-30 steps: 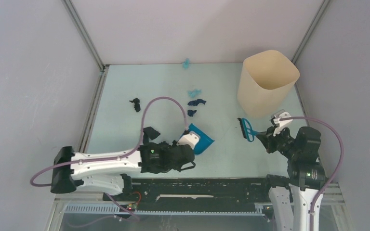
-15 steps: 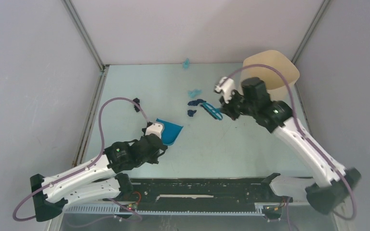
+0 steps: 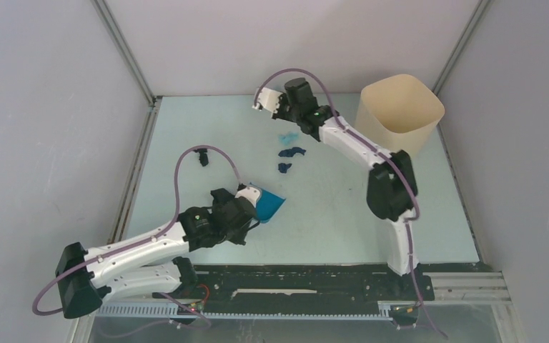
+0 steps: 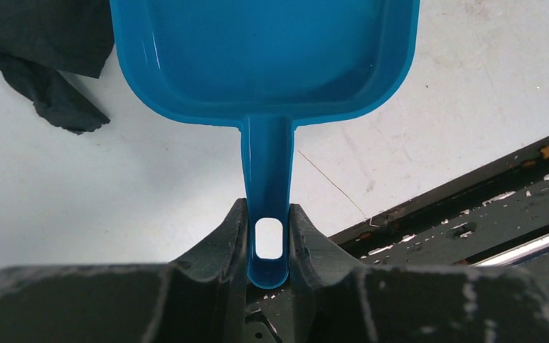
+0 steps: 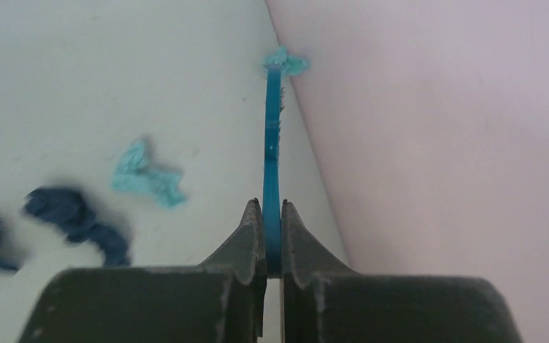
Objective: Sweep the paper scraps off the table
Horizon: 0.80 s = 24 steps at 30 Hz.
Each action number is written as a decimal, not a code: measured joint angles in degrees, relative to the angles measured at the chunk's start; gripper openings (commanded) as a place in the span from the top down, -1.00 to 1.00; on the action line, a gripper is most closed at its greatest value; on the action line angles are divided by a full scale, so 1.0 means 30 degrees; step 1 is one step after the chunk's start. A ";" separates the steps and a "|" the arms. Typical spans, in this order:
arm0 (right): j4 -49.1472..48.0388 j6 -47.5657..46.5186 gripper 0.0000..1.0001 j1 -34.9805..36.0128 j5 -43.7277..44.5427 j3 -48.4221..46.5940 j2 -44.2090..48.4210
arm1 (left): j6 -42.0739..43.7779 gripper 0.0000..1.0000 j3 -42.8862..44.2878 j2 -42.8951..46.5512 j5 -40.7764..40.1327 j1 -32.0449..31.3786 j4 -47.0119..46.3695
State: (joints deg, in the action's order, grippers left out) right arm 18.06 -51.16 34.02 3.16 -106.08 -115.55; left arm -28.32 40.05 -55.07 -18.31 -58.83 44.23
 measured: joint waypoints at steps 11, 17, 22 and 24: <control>-0.4175 -0.6892 1.00 -0.0226 -0.0197 -1.0047 -1.1198 | 0.0466 1.00 -0.0233 0.0109 0.1166 0.0051 -0.0969; -0.6462 -0.9887 1.00 -0.0306 -0.1268 -1.1446 -1.3828 | 0.0539 1.00 -0.0379 0.0007 0.1741 0.0051 -0.1035; -0.6754 -1.0943 1.00 -0.0546 -0.2259 -1.1453 -1.4848 | 0.0627 1.00 -0.0379 0.0000 0.1836 0.0051 -0.1078; -0.6543 -1.1038 1.00 -0.0656 -0.2470 -1.1453 -1.4950 | 0.0634 1.00 -0.0379 -0.0015 0.1851 0.0051 -0.1086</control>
State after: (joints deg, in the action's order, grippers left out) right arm -1.56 -84.27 32.05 -4.25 -140.44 -160.40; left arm -26.41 38.92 -55.11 -12.75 -58.67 40.97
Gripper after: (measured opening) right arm 0.056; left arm 0.243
